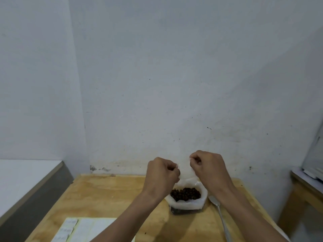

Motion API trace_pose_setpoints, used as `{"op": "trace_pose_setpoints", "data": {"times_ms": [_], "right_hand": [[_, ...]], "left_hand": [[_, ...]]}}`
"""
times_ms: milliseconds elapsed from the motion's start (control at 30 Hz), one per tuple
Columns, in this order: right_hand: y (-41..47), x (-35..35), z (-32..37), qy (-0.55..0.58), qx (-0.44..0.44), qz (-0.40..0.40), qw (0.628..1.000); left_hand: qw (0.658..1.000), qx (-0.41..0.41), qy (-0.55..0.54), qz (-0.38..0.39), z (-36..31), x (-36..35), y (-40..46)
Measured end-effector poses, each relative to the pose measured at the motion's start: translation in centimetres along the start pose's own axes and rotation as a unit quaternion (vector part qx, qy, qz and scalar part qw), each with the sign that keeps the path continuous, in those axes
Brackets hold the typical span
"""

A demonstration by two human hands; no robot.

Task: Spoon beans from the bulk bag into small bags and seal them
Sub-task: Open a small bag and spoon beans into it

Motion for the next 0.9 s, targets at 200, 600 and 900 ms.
{"op": "trace_pose_setpoints", "data": {"times_ms": [200, 600, 900], "right_hand": [[-0.9, -0.3, 0.9, -0.025, 0.085, 0.074, 0.993], [-0.7, -0.2, 0.0, 0.252, -0.100, 0.122, 0.955], [-0.7, 0.0, -1.1, 0.195, -0.119, 0.123, 0.966]], "left_hand": [[1.000, -0.003, -0.010, 0.016, -0.7, 2.3, 0.2], [0.921, -0.241, 0.288, 0.099, 0.6, 0.9, 1.0], [0.857, -0.322, 0.399, -0.049, 0.2, 0.4, 0.9]]}}
Point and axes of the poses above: each hand's wrist, its own y-axis towards the middle knuckle, its own x-axis out of the back of the hand, z = x × y, the point moved 5 cm from there along y, towards the middle knuckle, and after that the axes turned 15 degrees about y, right-handed, at the moved point
